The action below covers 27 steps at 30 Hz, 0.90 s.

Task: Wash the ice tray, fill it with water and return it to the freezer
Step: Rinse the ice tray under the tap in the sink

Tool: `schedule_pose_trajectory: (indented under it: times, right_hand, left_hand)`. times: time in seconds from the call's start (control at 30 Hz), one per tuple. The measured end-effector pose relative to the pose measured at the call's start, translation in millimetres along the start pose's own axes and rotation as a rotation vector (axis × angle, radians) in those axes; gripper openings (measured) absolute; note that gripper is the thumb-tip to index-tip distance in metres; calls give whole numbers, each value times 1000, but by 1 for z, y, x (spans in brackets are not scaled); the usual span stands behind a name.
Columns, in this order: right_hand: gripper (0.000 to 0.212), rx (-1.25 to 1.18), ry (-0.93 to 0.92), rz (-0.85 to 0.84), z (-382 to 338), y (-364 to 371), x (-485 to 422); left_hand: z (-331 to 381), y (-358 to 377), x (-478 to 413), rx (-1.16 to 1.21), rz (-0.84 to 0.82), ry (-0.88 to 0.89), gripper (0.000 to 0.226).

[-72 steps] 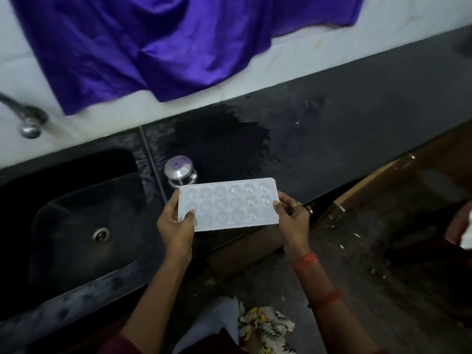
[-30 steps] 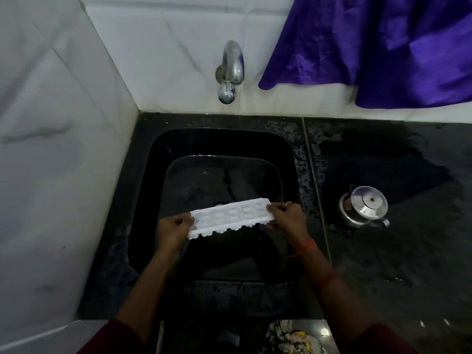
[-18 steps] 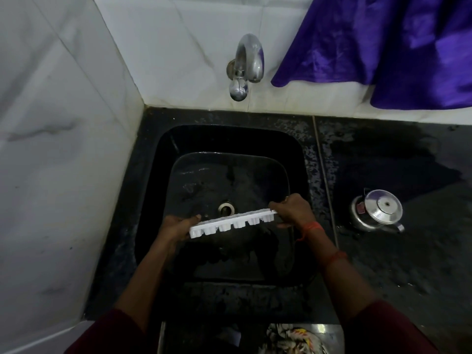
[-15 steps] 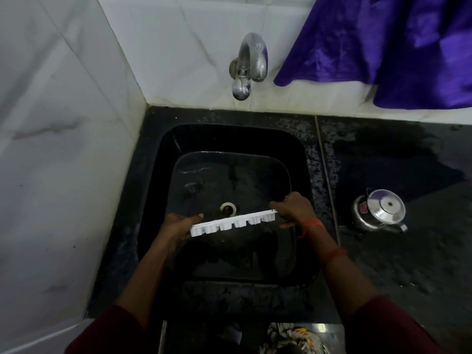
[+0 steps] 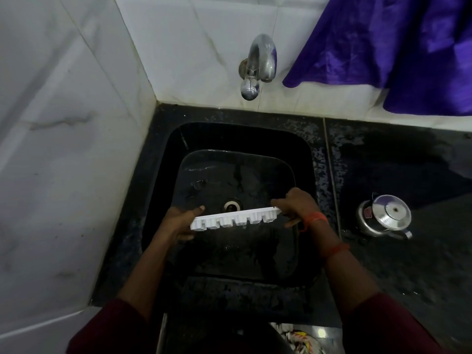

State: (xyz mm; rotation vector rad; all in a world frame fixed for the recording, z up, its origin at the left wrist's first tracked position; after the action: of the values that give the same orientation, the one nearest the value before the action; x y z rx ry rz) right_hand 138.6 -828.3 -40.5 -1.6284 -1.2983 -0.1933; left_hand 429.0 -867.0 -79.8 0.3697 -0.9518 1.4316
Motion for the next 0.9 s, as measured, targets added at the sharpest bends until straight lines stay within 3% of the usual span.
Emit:
schedule_pose_trajectory:
  times: [0.3,0.47,0.57,0.67,0.8,0.9]
  right_hand:
    - [40,63,-75,36,-2,-13,-9]
    - [31,-75,-165,106,4,-15,-22]
    - [18,-100,-232,73,8,-13,-27]
    - [26,-130,-297,11,13,-11,-34]
    - [29,-157,-390,-45,12,-11,-35]
    - [28,-70,-424,4,-6,-19,-29]
  left_hand:
    - [4,3,11,33,22,-17,34]
    - [4,12,14,222,184,118,10]
    - [3,16,18,348,273,121,36]
    - [2,23,21,512,237,46,28]
    - [-5,26,15,540,203,-81,33]
    - [-2,26,12,549,216,-14,26]
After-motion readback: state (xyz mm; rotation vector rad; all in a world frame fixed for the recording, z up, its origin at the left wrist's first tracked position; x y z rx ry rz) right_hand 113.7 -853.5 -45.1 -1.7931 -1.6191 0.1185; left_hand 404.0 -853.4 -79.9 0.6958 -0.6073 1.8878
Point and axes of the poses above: each hand's wrist, its own x-axis away from the middle knuckle, its own y-axis out of the palm, z = x × y, the point moved 2 cm from there along -x, towards the middle knuckle, and after that the axes turned 3 degrees about z, right-handed, at the moved point
